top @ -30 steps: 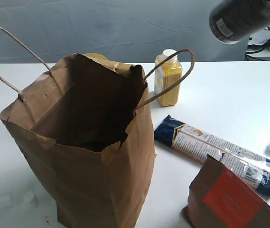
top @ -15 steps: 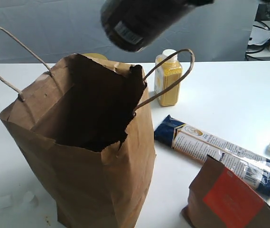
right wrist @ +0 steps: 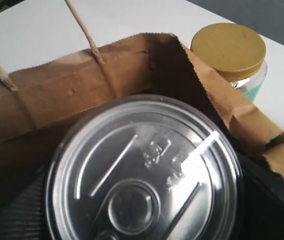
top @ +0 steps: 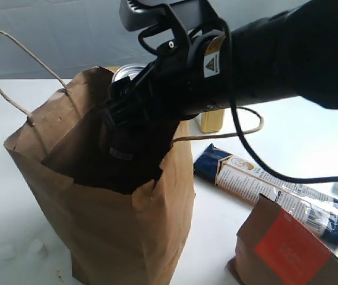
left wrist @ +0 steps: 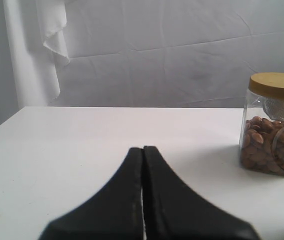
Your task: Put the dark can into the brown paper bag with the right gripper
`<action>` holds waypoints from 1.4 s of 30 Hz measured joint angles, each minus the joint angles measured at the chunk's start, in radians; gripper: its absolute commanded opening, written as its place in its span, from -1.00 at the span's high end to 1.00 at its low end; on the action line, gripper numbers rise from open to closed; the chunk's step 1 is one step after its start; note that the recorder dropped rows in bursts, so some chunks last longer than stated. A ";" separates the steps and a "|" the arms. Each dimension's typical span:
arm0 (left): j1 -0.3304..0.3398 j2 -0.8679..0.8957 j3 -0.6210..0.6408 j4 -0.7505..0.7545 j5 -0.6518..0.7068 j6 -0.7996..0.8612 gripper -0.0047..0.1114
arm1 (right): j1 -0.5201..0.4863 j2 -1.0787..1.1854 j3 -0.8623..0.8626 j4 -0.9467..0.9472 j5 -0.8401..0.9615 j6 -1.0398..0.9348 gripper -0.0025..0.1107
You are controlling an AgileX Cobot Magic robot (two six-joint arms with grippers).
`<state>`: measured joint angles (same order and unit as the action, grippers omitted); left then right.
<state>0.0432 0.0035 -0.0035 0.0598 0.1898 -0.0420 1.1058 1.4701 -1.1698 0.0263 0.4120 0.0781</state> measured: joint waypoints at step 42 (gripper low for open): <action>0.000 0.000 0.000 0.000 0.000 0.000 0.92 | 0.000 -0.480 0.112 -0.378 -0.041 0.228 0.96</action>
<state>0.0432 0.0035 -0.0035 0.0598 0.1898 -0.0420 1.1058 0.9903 -1.0575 -0.3521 0.3709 0.3061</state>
